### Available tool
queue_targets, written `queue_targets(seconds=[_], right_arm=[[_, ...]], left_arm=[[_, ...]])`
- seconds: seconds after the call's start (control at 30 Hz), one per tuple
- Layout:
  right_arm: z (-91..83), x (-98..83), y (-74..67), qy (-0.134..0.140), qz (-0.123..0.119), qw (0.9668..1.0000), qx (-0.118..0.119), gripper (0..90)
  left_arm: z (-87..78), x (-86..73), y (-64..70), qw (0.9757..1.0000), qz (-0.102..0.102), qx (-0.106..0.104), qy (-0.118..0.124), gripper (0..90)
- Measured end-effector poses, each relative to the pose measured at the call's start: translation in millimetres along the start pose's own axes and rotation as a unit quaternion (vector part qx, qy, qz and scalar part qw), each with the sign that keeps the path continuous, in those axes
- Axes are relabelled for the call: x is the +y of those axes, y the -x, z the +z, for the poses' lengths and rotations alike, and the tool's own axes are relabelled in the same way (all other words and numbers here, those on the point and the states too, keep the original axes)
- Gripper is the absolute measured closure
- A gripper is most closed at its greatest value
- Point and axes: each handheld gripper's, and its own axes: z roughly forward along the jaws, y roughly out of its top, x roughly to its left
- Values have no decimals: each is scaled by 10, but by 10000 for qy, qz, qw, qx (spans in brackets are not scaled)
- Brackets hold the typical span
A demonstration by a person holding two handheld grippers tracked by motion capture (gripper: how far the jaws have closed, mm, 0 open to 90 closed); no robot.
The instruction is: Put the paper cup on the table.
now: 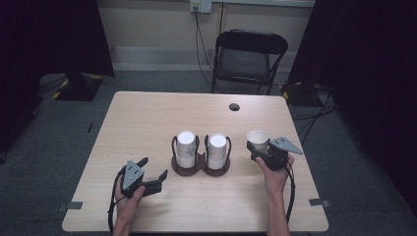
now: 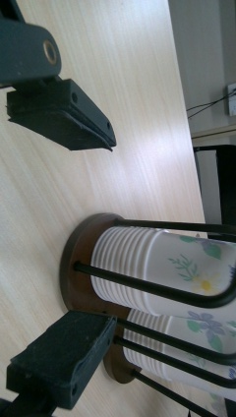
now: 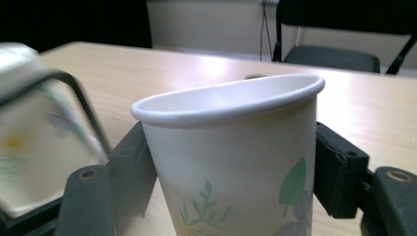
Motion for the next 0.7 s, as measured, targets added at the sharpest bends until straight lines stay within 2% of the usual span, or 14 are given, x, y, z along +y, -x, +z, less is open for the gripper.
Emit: queue_targets(seconds=[0.1, 0.13, 0.27, 0.37, 0.5, 0.53, 0.7], right_arm=[[147, -80, 41, -190, 17, 9998, -73, 284], [187, -108, 58, -228, 75, 9997, -80, 284], [295, -173, 106, -294, 103, 9994, -129, 282], [321, -198, 125, -280, 156, 9994, -130, 279], [380, -252, 144, -389, 192, 9989, -170, 276], [387, -263, 137, -359, 181, 9990, -192, 274], [352, -265, 123, -435, 80, 9988, -225, 264]], left_arm=[[13, -28, 10, 10000, -10, 48, 23, 158], [18, -49, 17, 10000, -4, -8, -2, 157], [41, -107, 11, 10000, -66, 24, -20, 157], [36, -117, 6, 9999, -101, 45, 22, 159], [37, -119, -6, 9999, -108, 42, 51, 159], [25, -125, -9, 9998, -131, 52, 120, 158], [11, -130, -3, 9997, -117, 155, 154, 155]])
